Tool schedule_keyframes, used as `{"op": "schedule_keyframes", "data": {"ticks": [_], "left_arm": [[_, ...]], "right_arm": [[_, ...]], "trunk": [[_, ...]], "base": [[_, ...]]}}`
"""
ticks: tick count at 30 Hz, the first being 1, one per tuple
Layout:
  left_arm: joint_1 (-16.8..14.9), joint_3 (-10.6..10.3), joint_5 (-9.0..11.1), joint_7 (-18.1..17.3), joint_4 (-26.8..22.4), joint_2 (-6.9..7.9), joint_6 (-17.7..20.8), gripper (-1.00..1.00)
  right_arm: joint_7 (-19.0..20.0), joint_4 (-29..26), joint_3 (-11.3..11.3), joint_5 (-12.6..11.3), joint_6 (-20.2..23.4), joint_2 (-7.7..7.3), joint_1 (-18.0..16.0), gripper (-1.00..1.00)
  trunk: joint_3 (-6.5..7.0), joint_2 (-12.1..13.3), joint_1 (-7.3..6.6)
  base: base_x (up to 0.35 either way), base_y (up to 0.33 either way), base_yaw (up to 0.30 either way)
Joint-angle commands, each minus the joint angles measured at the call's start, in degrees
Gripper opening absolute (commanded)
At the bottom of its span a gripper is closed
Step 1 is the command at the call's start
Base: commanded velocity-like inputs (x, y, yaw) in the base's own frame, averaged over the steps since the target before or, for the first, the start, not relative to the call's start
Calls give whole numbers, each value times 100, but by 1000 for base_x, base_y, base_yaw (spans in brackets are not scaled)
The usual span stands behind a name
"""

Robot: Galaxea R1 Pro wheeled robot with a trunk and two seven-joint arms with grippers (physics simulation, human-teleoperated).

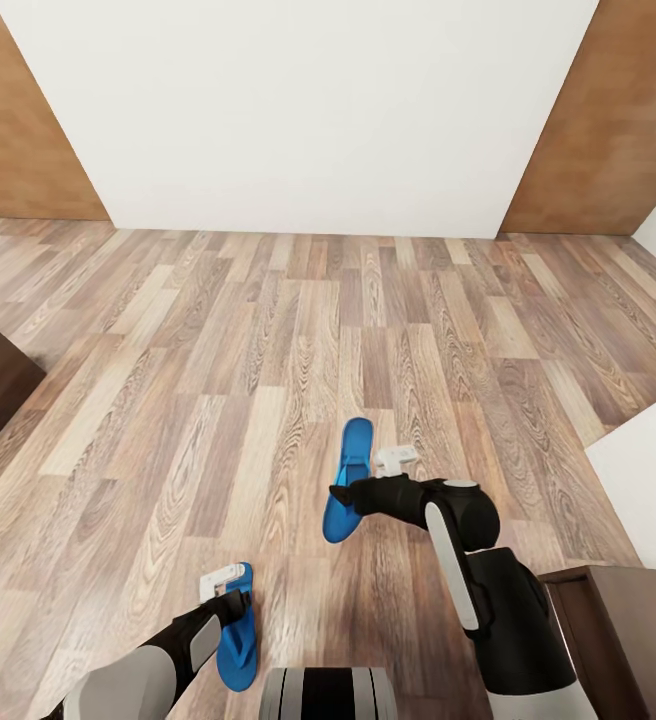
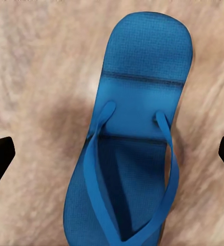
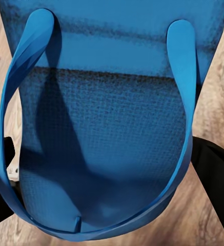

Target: In the bedroom, move the book from the bed onto either nightstand, and place the two sandals side by side next to the bed.

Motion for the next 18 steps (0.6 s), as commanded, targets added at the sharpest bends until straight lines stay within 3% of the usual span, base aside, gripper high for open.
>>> {"op": "schedule_keyframes", "data": {"ticks": [1, 7, 18], "left_arm": [[-2, 34, -50, 13, -6, -6, 4, 100], [-2, 34, -50, 13, -6, -12, 4, 100], [-1, 34, -50, 13, -6, -15, 4, 100]], "right_arm": [[-3, -4, -40, -35, 28, 7, -2, -100], [7, -4, -197, -151, 28, 9, -5, -100], [8, -4, -236, -181, 28, 4, -16, -100]], "trunk": [[-4, -1, -1], [-4, -1, -1], [-48, -4, 4]], "base": [[0, 0, 0], [0, 0, 0], [0, 0, 0]]}}
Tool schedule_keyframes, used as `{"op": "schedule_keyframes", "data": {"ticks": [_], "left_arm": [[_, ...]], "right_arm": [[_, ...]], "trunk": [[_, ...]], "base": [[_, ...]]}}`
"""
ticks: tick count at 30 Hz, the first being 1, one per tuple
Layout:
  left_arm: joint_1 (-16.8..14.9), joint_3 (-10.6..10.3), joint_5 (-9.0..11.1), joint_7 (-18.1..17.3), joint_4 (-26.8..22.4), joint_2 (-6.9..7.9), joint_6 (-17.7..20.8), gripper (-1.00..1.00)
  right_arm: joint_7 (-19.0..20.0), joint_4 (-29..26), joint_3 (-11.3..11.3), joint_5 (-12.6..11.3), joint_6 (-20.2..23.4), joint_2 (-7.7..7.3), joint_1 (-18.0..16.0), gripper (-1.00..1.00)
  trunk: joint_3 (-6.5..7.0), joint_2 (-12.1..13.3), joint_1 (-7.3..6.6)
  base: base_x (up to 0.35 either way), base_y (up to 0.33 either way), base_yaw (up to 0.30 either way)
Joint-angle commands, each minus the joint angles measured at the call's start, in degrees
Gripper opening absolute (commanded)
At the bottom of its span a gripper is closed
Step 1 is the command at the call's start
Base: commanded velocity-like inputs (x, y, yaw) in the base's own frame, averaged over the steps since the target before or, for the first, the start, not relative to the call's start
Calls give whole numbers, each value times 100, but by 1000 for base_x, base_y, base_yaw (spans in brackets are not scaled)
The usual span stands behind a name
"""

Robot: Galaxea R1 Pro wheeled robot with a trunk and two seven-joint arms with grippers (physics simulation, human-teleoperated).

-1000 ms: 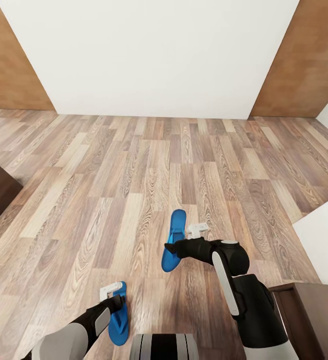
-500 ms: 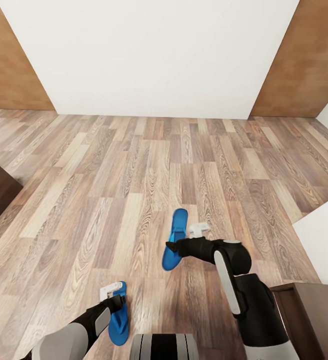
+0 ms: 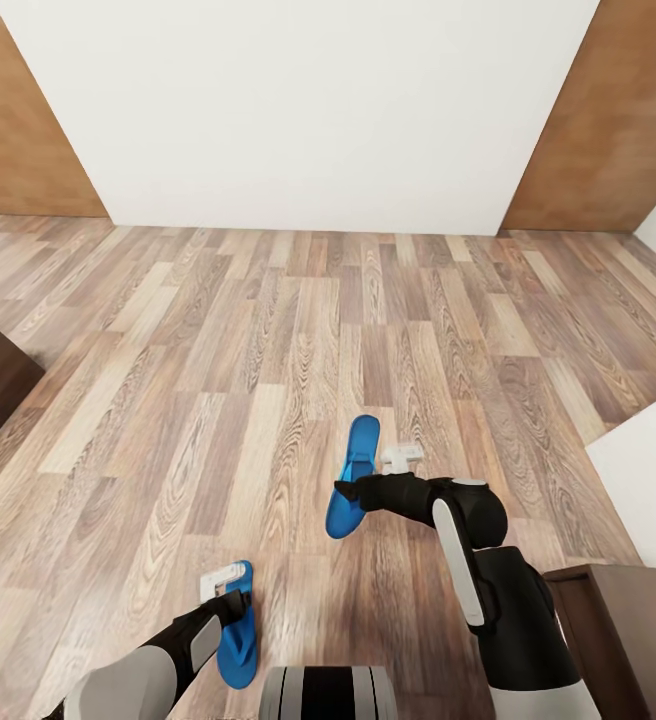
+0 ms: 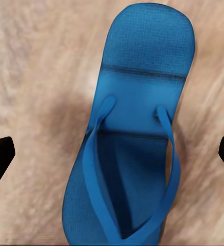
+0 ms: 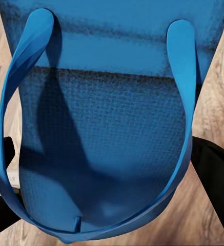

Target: In the bedroom, move the book from the bed onto either nightstand, and place the two sandals side by side next to the bed.

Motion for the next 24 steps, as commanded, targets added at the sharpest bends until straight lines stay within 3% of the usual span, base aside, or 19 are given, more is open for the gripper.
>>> {"op": "schedule_keyframes", "data": {"ticks": [1, 24], "left_arm": [[-3, 33, -50, 13, -6, -3, 4, 100], [-4, 33, -50, 13, -6, -25, 4, 100]], "right_arm": [[-15, -4, -4, -41, 29, 0, -3, -100], [-15, -4, -8, -52, 29, -12, -4, -100]], "trunk": [[-26, -3, 1], [-71, -6, 6]], "base": [[0, 0, 0], [0, 0, 0]]}}
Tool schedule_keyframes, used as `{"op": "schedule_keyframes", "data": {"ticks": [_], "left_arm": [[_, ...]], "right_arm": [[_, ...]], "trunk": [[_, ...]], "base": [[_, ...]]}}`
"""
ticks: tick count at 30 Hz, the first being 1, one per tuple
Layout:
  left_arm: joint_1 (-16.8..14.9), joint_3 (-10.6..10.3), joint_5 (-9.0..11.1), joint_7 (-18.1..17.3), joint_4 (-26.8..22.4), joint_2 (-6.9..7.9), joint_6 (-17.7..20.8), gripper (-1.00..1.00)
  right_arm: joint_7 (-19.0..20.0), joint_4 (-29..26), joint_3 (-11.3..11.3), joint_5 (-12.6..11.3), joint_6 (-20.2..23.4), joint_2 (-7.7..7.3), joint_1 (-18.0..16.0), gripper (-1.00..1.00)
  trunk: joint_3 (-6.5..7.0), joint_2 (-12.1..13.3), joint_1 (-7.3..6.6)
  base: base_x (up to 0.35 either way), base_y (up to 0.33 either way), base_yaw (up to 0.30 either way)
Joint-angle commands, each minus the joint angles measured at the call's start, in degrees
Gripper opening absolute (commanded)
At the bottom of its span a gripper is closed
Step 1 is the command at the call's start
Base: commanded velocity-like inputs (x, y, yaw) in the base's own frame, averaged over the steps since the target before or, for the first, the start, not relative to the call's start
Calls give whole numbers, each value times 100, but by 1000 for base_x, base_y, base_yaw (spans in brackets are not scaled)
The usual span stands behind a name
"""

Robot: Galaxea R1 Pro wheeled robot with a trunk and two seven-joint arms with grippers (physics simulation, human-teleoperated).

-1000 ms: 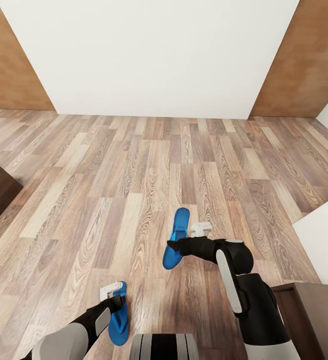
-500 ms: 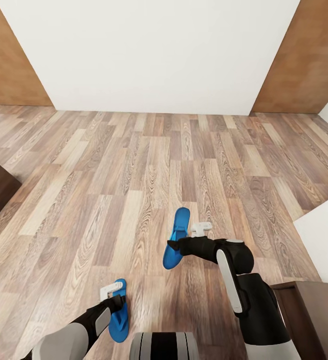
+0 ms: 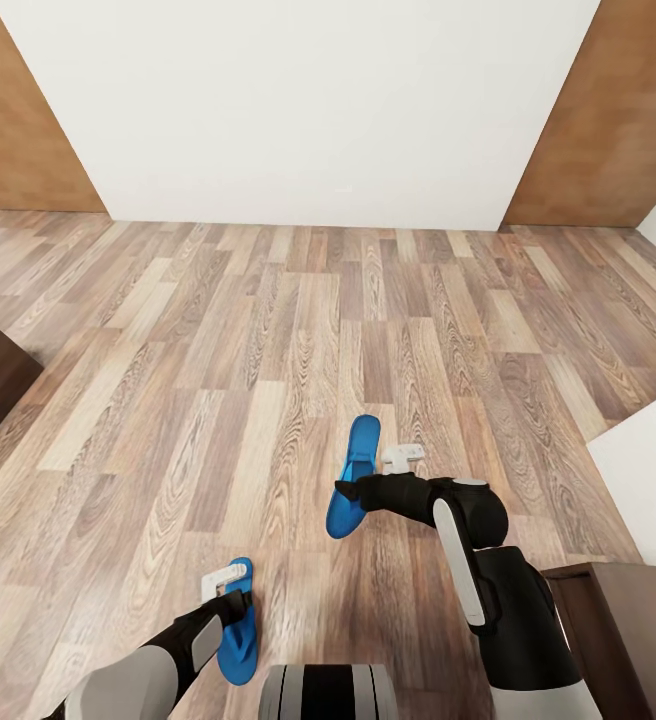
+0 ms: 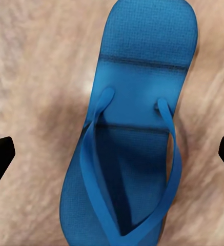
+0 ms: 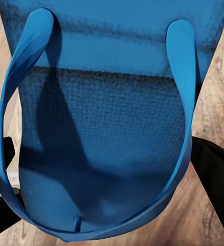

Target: In the bedroom, move the book from the bed onto either nightstand, and place the two sandals side by side next to the bed.

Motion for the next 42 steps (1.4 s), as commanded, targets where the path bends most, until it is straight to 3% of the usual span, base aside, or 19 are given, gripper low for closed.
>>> {"op": "schedule_keyframes", "data": {"ticks": [1, 8, 13, 30, 35, 42], "left_arm": [[-2, 34, -50, 13, -6, -4, 4, 100], [-2, 34, -48, 13, -4, -13, 4, 100], [-2, 34, -46, 13, 0, -17, 4, 100], [-2, 34, -47, 13, 3, -24, 4, 100], [-2, 34, -44, 13, 3, -25, 4, 100], [-4, 34, -42, 13, 3, -31, 4, 100]], "right_arm": [[-17, -4, -3, -35, 29, 1, -3, -100], [-17, -4, 0, -35, 29, 1, -3, -100], [-17, -4, -1, -35, 29, 4, -3, -100], [-17, -4, 3, -35, 29, 10, -3, -100], [-17, -4, 4, -35, 29, 10, -3, -100], [-17, -4, 4, -35, 29, 10, 0, -100]], "trunk": [[-4, -1, -1], [-4, -1, -1], [-114, -8, 12], [-114, -8, 12], [-225, -15, 25], [-225, -15, 25]], "base": [[0, 0, 0], [0, 0, 0], [0, 0, 0], [0, 0, 0], [0, 0, 0], [0, 0, 0]]}}
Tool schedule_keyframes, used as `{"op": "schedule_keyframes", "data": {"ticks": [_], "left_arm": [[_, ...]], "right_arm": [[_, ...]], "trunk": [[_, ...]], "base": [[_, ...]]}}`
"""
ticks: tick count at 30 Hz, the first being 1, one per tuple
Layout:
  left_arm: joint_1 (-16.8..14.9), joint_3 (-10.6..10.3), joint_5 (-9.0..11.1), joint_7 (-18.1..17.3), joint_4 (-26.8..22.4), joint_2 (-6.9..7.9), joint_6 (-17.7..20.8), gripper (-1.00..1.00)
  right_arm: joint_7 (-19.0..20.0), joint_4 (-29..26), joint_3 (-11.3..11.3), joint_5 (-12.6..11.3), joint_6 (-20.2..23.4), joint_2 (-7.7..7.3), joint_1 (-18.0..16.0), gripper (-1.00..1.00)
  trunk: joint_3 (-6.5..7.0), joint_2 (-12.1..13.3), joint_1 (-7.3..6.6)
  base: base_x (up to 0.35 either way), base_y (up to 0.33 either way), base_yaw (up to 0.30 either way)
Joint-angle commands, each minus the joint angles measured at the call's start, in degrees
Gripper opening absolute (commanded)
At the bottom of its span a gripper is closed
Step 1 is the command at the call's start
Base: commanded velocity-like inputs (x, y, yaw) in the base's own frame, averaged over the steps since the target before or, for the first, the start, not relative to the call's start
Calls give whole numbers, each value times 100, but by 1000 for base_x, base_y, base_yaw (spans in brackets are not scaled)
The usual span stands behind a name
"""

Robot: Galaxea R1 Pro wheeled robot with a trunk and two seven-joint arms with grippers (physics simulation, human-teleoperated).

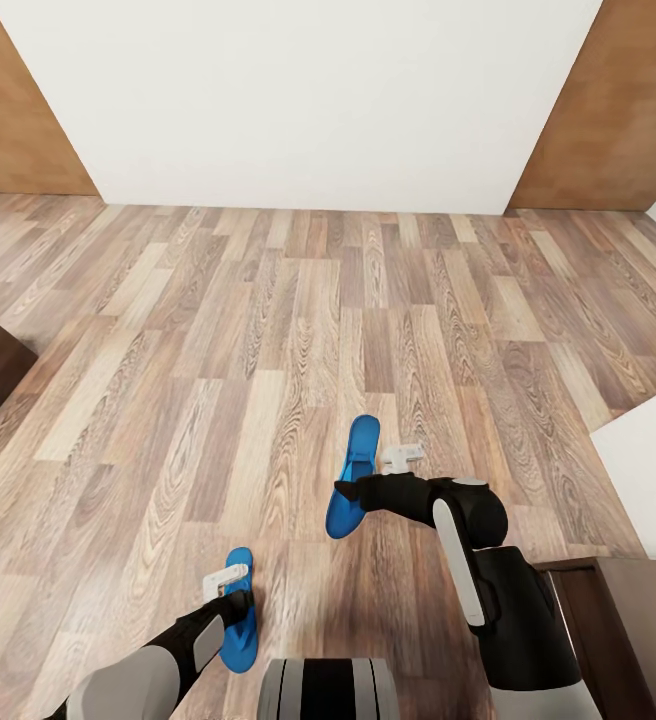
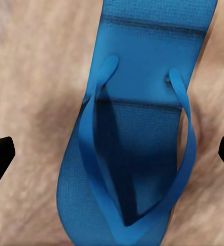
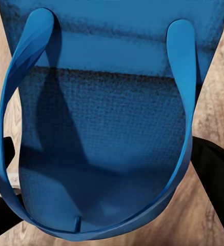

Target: In the bedroom, move the book from the bed onto either nightstand, and place the two sandals side by side next to the bed.

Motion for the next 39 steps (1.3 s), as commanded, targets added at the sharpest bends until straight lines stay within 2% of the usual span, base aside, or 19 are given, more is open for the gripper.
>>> {"op": "schedule_keyframes", "data": {"ticks": [1, 14, 18, 39], "left_arm": [[-7, 34, -50, 13, -6, -3, 4, 100], [-104, 34, -50, 13, -6, -6, 4, 100], [-110, 34, -50, 8, -6, -6, 4, 100], [-123, 34, -50, 4, -6, -9, 4, 100]], "right_arm": [[-17, -4, -2, -38, 29, 1, -2, -100], [-17, -4, 15, -38, 29, 8, -3, -100], [-17, -4, 20, -39, 29, 9, 1, -100], [-17, -4, 32, -38, 29, 10, -3, -100]], "trunk": [[-3, -1, -1], [-3, -1, -1], [-92, -7, 9], [-92, -7, 9]], "base": [[0, 0, 0], [0, 0, 0], [0, 0, 0], [0, 0, 0]]}}
